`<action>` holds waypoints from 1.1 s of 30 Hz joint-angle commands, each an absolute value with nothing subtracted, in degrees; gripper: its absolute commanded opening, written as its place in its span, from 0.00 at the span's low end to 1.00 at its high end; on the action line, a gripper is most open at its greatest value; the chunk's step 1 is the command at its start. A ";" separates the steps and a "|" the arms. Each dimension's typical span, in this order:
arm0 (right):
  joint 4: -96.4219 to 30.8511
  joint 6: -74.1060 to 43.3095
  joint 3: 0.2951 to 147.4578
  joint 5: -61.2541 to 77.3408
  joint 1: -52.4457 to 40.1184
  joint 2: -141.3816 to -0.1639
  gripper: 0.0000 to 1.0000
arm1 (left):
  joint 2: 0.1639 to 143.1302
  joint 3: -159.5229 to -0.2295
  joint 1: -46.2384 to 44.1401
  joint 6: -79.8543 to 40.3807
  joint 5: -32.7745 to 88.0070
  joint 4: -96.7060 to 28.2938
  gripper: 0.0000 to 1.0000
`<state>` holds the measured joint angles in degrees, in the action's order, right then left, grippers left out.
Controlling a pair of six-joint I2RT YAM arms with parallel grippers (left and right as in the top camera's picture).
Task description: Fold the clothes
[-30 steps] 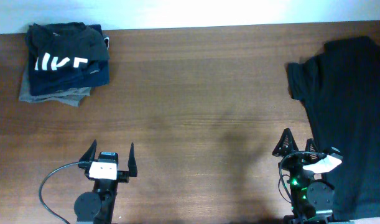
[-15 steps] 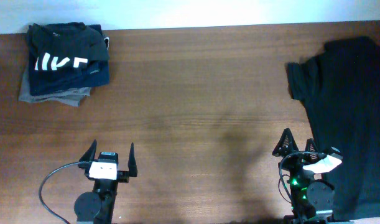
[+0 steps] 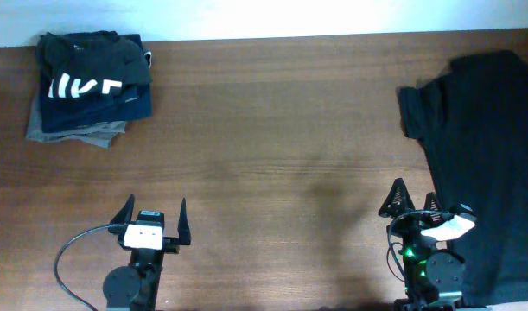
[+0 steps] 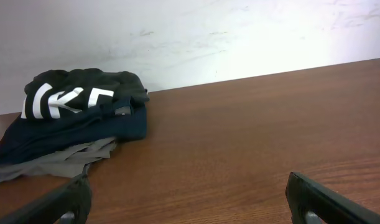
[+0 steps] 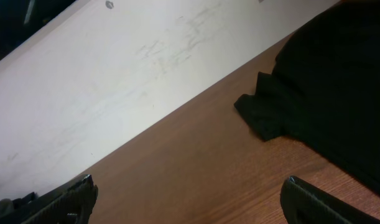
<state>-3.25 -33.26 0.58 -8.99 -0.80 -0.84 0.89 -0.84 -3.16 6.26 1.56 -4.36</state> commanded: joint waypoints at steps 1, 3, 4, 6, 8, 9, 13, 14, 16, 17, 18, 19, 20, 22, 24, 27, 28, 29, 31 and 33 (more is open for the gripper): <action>-3.70 -33.50 0.32 -9.69 -1.13 -0.47 0.99 | 0.36 -0.51 -3.22 6.98 2.37 -4.49 0.99; -3.70 -33.50 0.32 -9.69 -1.13 -0.47 0.99 | 0.34 -0.51 -3.22 6.98 2.37 -4.49 0.99; -3.70 -33.50 0.32 -9.69 -1.13 -0.47 0.99 | 0.36 -0.51 -3.22 6.98 2.37 -4.49 0.99; -3.70 -33.50 0.32 -9.69 -1.13 -0.47 0.99 | 0.34 -0.51 -3.22 6.98 2.37 -4.49 0.99; -3.68 -33.50 0.32 -9.69 -1.13 -0.47 0.99 | 0.34 -0.51 -3.22 6.98 2.37 -4.49 0.99; -3.68 -33.50 0.32 -9.72 -1.13 -0.47 0.99 | 0.36 -0.51 -3.22 6.96 2.37 -4.49 0.99; -3.49 -33.50 0.32 -11.20 -1.13 -0.47 0.99 | 0.34 -0.51 -3.22 6.98 2.39 -4.49 0.99; -3.49 -33.50 0.32 -11.20 -1.13 -0.47 0.98 | 0.34 -0.51 -3.22 6.98 2.37 -4.49 0.99; -3.66 -33.47 0.32 -11.18 -1.13 -0.47 0.99 | 0.34 -0.51 -3.22 6.96 2.37 -4.49 0.99; -3.66 -33.50 0.32 -11.18 -1.13 -0.47 0.99 | 0.36 -0.51 -3.22 6.98 2.37 -4.49 0.99; -3.64 -33.50 0.32 -11.18 -1.13 -0.47 0.99 | 0.36 -0.51 -3.22 6.98 2.37 -4.49 0.99; -3.64 -33.50 0.32 -11.18 -1.13 -0.47 0.99 | 0.36 -0.51 -3.22 6.98 2.37 -4.49 0.99; -3.60 -33.50 0.32 -11.27 -1.10 -0.47 0.99 | 0.34 -0.51 -3.22 6.98 2.37 -4.49 0.99; -3.22 -33.50 0.32 -13.69 -1.13 -0.47 0.99 | 0.36 -0.51 -3.22 6.98 2.37 -4.49 0.99; -2.96 -33.50 0.32 -16.49 -1.10 -0.47 0.99 | 0.34 -0.51 -3.22 6.98 2.37 -4.49 0.99; -1.41 -33.52 0.32 -20.75 -1.13 -0.47 0.99 | 0.34 -0.51 -3.22 6.98 2.37 -4.49 0.99; -0.71 -33.50 0.32 -21.54 -1.10 -0.47 0.99 | 0.36 -0.51 -3.22 6.96 2.37 -4.49 0.99; -0.14 -33.52 0.32 -22.55 -1.10 -0.47 0.98 | 0.34 -0.51 -3.22 6.96 2.37 -4.49 0.99; 1.21 -33.50 0.32 -24.56 -1.10 -0.47 0.99 | 0.34 -0.51 -3.22 6.96 2.37 -4.49 1.00; 2.87 -33.50 0.32 -26.48 -1.10 -0.47 0.99 | 0.34 -0.51 -3.22 6.96 2.37 -4.49 0.99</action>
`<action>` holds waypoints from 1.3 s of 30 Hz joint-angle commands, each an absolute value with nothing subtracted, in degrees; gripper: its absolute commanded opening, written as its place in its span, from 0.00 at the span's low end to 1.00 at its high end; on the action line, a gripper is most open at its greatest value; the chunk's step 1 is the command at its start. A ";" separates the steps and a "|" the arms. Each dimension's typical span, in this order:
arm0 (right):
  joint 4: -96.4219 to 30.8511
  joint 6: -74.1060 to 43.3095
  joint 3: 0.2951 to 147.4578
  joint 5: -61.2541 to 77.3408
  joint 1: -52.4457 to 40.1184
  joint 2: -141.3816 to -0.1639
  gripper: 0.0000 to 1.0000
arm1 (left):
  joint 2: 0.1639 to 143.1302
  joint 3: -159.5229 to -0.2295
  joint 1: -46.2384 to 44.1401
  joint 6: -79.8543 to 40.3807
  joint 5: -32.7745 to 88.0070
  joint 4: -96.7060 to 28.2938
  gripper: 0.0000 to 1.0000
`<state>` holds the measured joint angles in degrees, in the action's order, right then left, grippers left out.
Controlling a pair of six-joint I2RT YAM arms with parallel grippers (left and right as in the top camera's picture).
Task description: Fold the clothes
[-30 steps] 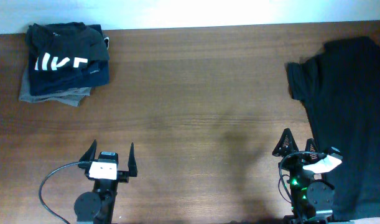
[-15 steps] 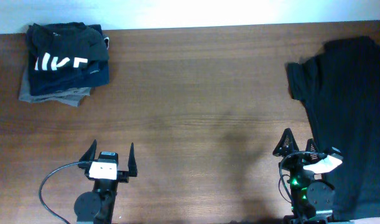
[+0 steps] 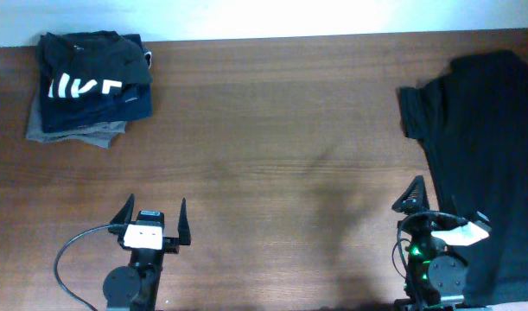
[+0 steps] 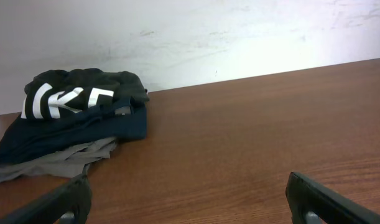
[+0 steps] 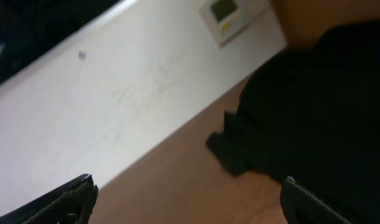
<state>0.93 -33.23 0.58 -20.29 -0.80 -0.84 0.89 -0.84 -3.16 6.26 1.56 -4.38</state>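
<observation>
A black garment (image 3: pixel 484 155) lies spread flat on the right side of the brown table (image 3: pixel 272 130), running off the right edge; the right wrist view shows its sleeve and body (image 5: pixel 314 118). My right gripper (image 3: pixel 430 207) stands open at the garment's near left edge, with nothing between its fingers. Near the front left, my left gripper (image 3: pixel 151 218) is open and empty over bare wood. A stack of folded clothes (image 3: pixel 86 86) sits at the far left corner, the top one black with white letters (image 4: pixel 65 102).
A white wall (image 4: pixel 190 37) runs behind the table's far edge. A small wall panel (image 5: pixel 230 15) shows in the right wrist view. A cable (image 3: pixel 73 250) loops beside the left arm's base.
My right gripper has turned and shifted to the right, toward the black garment; its wrist view now shows more of the garment and the wall panel. The left arm has not moved.
</observation>
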 commanded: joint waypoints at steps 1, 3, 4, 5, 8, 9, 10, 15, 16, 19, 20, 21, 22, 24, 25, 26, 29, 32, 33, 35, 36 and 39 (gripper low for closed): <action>3.68 -33.50 0.32 -27.35 -1.10 -0.47 0.99 | 0.34 -0.51 -3.22 6.98 2.37 -4.49 0.99; 5.17 -32.75 0.34 -29.43 -1.10 -0.47 0.99 | 0.34 -0.51 -3.22 6.96 2.37 -4.49 0.99; 5.63 -31.31 0.34 -29.43 -1.10 -0.47 0.99 | 0.36 -0.51 -3.22 6.98 2.37 -4.49 0.99; 6.07 -29.63 0.34 -29.28 -1.10 -0.47 0.99 | 0.34 -0.51 -3.22 6.98 2.37 -4.49 0.99; 7.14 -22.37 0.86 -28.77 -1.10 -0.47 0.99 | 0.34 -0.51 -3.22 6.98 2.37 -4.49 0.99; 7.16 -19.44 1.19 -28.77 -1.10 -0.47 0.99 | 0.34 -0.51 -3.22 6.98 2.37 -4.49 1.00; 7.22 -15.92 1.69 -28.77 -1.10 -0.47 0.99 | 0.34 -0.51 -3.22 6.98 2.37 -4.49 0.99; 5.21 -7.07 6.31 -29.76 -1.10 -0.89 0.99 | 0.34 -0.51 -3.22 6.98 2.37 -4.49 0.99; 3.75 -7.11 8.05 -29.87 -1.10 -1.34 0.99 | 0.36 -0.51 -3.22 6.96 2.37 -4.49 0.99; -2.72 -7.05 14.20 -30.33 -1.10 -4.12 0.99 | 0.34 -0.51 -3.22 6.98 2.37 -4.49 0.99; -5.04 -7.01 16.32 -31.20 -1.10 -5.54 0.99 | 0.36 -0.51 -3.22 6.96 2.37 -4.49 0.99; -8.40 -6.74 19.22 -32.53 -1.10 -7.79 0.99 | 0.34 -0.51 -3.22 6.98 2.37 -4.49 0.99; -11.33 -6.20 21.63 -33.50 -1.10 -9.78 0.99 | 0.36 -0.51 -3.22 6.96 2.37 -4.49 0.99; -18.50 -6.22 27.33 -35.44 -1.10 -15.22 0.99 | 0.34 -0.51 -3.22 6.98 2.37 -4.49 0.99; -22.22 -6.22 29.98 -35.48 -1.10 -17.96 0.99 | 0.34 -0.51 -3.22 6.96 2.37 -4.49 0.99; -26.89 -6.48 33.17 -35.42 -1.10 -21.41 0.99 | 0.34 -0.51 -3.22 6.96 2.37 -4.49 0.99; -39.40 -10.79 41.76 -35.09 -1.10 -31.90 0.99 | 0.36 -0.51 -3.22 6.98 2.37 -4.49 0.99; -50.35 -12.38 49.28 -27.53 -1.10 -41.06 0.99 | 0.34 -0.51 -3.22 6.96 2.37 -4.49 0.99; -53.54 -12.29 51.66 -23.94 -1.10 -44.07 0.99 | 0.34 -0.51 -3.22 6.96 2.37 -4.49 0.99; -56.64 -12.32 54.87 -17.37 -1.13 -49.01 0.99 | 0.36 -0.51 -3.22 6.98 2.37 -4.49 0.99; -57.65 -12.34 56.05 -13.34 -1.13 -51.48 0.99 | 0.34 -0.51 -3.22 6.98 2.37 -4.49 0.99; -57.60 -12.71 56.82 -3.14 -1.10 -57.12 0.99 | 0.34 -0.51 -3.22 6.96 2.37 -4.49 0.99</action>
<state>-57.43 -11.42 55.16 -17.45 -0.84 -52.88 0.84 -0.84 -3.16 6.26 1.56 -4.47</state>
